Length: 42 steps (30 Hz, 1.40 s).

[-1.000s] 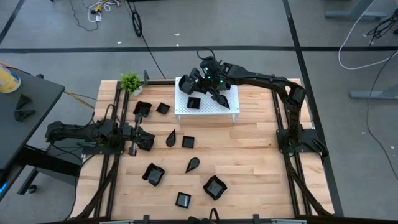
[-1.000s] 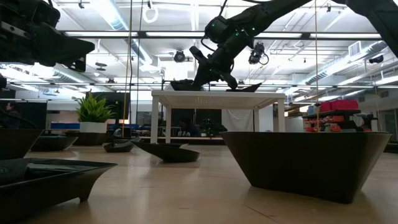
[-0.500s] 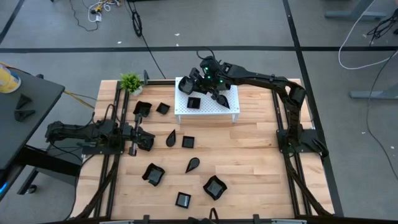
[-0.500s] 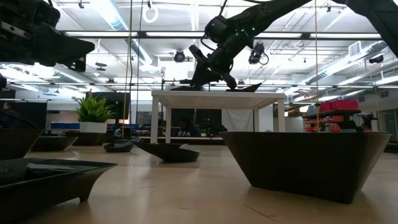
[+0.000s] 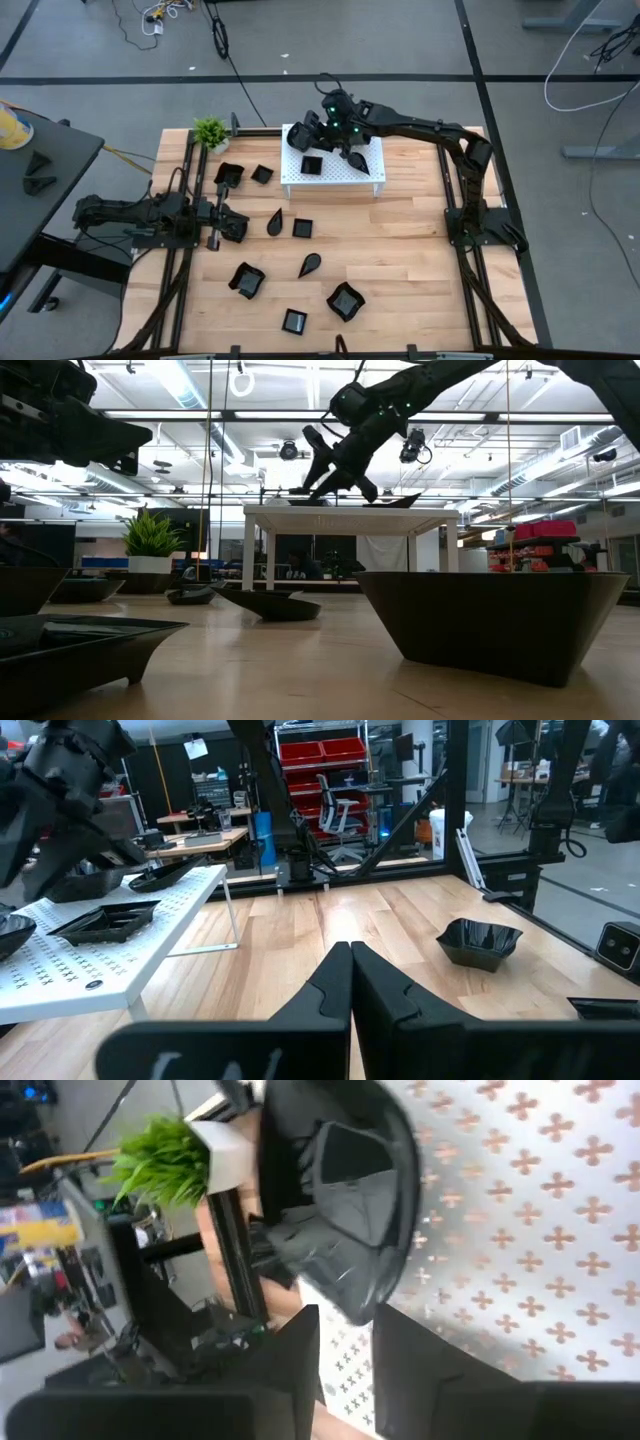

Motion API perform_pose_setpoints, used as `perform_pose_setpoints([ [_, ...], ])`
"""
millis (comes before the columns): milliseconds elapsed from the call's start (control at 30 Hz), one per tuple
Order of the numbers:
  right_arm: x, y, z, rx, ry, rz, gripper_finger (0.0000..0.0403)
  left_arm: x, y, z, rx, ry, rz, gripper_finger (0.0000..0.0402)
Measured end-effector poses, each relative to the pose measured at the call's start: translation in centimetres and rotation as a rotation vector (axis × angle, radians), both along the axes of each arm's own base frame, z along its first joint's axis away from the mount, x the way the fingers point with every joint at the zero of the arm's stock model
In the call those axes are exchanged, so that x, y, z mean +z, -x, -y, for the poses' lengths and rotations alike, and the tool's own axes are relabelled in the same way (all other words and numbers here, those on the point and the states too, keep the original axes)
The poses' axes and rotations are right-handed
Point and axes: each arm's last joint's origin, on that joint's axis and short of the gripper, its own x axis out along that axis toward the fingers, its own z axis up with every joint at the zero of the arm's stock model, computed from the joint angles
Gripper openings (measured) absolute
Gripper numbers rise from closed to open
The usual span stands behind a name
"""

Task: Pick & Place Mini shaped plates
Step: Stack the distorted square plate on top of the distorted square plate on the shelf

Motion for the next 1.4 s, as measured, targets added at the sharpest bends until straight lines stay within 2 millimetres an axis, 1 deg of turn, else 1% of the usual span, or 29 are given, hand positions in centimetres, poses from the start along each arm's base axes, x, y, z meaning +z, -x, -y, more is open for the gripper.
perform_pose_setpoints([
  [233, 1.7, 0.7, -0.3, 0.108, 0.149, 0.021, 0.0103, 0.0, 0.0, 0.0, 0.000, 0.000, 0.000, 0.0003],
  [467, 3.0, 0.9, -1.5, 0.217, 0.251, 0.039, 0.0103, 0.0, 0.0, 0.0, 0.000, 0.000, -0.001, 0.0003],
  [700, 4.9, 1.4, -3.3, 0.361, 0.404, 0.066, 0.0103, 0.0, 0.0, 0.0, 0.000, 0.000, 0.000, 0.0003],
  [833, 5.7, 1.8, -4.8, 0.473, 0.495, 0.054, 0.0103, 0.0, 0.0, 0.0, 0.000, 0.000, -0.001, 0.0003],
  [933, 5.9, 2.0, -6.1, 0.581, 0.567, 0.027, 0.0103, 0.0, 0.0, 0.0, 0.000, 0.000, 0.000, 0.0003],
  [1133, 5.2, 1.8, -9.1, 0.789, 0.631, -0.037, 0.0103, 0.0, 0.0, 0.0, 0.000, 0.000, -0.001, 0.0003],
  [1300, 4.6, 1.6, -11.9, 0.900, 0.631, -0.061, 0.0103, 0.0, 0.0, 0.0, 0.000, 0.000, -0.001, 0.0003],
  [1400, 4.0, 1.2, -14.1, 0.961, 0.624, -0.057, 0.0103, 0.0, 0.0, 0.0, 0.000, 0.000, -0.001, 0.0003],
])
